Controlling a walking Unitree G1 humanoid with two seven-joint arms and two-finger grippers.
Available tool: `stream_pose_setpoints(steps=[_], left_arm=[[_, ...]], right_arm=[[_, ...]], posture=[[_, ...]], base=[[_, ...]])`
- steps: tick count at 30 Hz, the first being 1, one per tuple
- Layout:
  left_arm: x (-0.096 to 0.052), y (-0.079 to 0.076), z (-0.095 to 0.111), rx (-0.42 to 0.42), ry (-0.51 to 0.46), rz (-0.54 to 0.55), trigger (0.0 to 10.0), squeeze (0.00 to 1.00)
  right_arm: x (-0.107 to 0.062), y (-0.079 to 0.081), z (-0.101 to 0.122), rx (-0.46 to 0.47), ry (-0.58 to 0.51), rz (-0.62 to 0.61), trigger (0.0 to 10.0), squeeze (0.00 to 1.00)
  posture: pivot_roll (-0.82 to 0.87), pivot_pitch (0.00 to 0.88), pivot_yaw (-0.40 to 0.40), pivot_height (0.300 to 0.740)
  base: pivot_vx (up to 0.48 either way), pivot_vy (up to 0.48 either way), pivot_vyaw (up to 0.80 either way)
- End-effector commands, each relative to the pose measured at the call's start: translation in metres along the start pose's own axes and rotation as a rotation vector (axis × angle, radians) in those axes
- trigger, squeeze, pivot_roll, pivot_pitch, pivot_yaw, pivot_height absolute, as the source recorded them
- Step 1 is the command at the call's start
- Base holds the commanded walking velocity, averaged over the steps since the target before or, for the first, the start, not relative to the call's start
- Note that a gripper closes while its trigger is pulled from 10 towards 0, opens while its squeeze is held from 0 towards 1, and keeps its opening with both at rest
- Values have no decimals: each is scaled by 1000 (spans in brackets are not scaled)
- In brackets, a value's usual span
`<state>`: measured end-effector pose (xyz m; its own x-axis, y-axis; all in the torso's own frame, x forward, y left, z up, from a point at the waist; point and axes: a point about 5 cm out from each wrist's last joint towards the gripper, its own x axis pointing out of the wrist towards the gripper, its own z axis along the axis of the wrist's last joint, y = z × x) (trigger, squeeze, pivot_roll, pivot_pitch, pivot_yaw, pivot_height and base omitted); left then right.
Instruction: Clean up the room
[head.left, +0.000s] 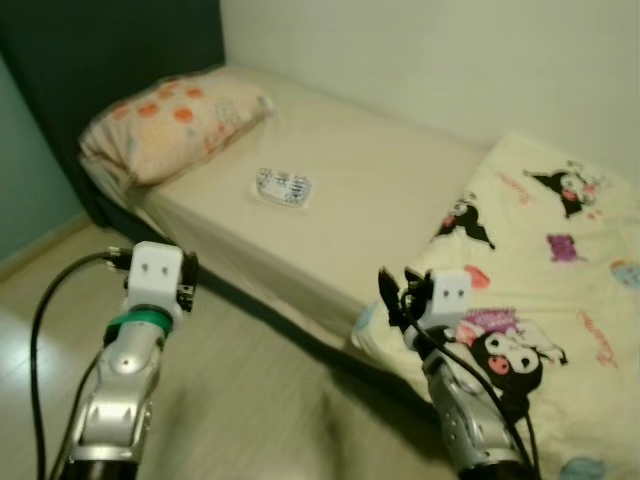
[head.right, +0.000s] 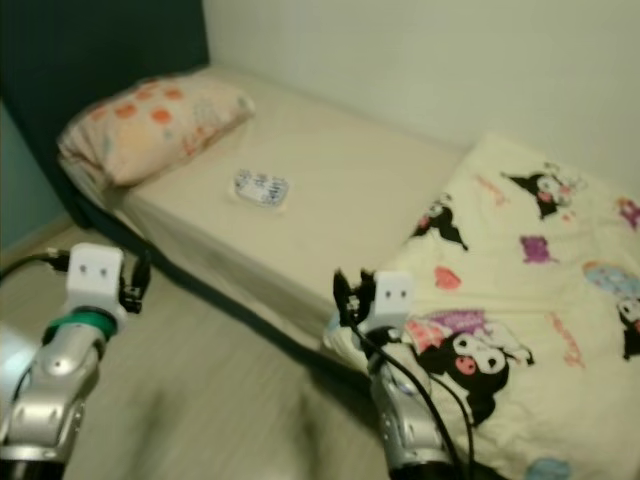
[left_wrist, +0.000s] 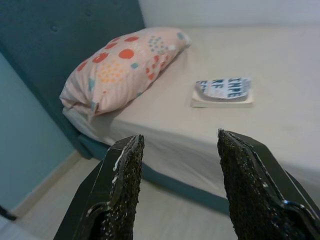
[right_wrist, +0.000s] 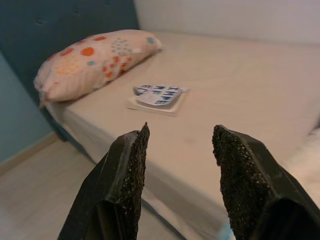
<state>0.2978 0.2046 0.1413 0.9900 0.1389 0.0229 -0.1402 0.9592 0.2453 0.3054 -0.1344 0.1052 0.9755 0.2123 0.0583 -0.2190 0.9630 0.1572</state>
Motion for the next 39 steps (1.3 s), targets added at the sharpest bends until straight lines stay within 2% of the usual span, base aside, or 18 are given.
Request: stream_pose_setpoints(steps=[1,17,27,39], left_arm=[[0,-8,-3,-1,11,-20,10000,0],[-1,-9,-4,1,16,-19,10000,0],[-2,-9,-6,9,23,-20,10000,0],[-3,-14,-10,-48,74,-38,10000,0]], right_arm=[[-6,-9,-5,-1,22,-32,10000,0],[-7,-11,-7,-2,33,-33,10000,0],[-8,-11,-8,3,37,-35,10000,0],[-7,-16,-9,38,45,-62,10000,0]], posture=[[97,0,0,740],[101,0,-2,740],[101,0,-2,740],[104,0,-3,740]], base=[[469,0,0],[468,0,0],[287,0,0],[0,0,-800]])
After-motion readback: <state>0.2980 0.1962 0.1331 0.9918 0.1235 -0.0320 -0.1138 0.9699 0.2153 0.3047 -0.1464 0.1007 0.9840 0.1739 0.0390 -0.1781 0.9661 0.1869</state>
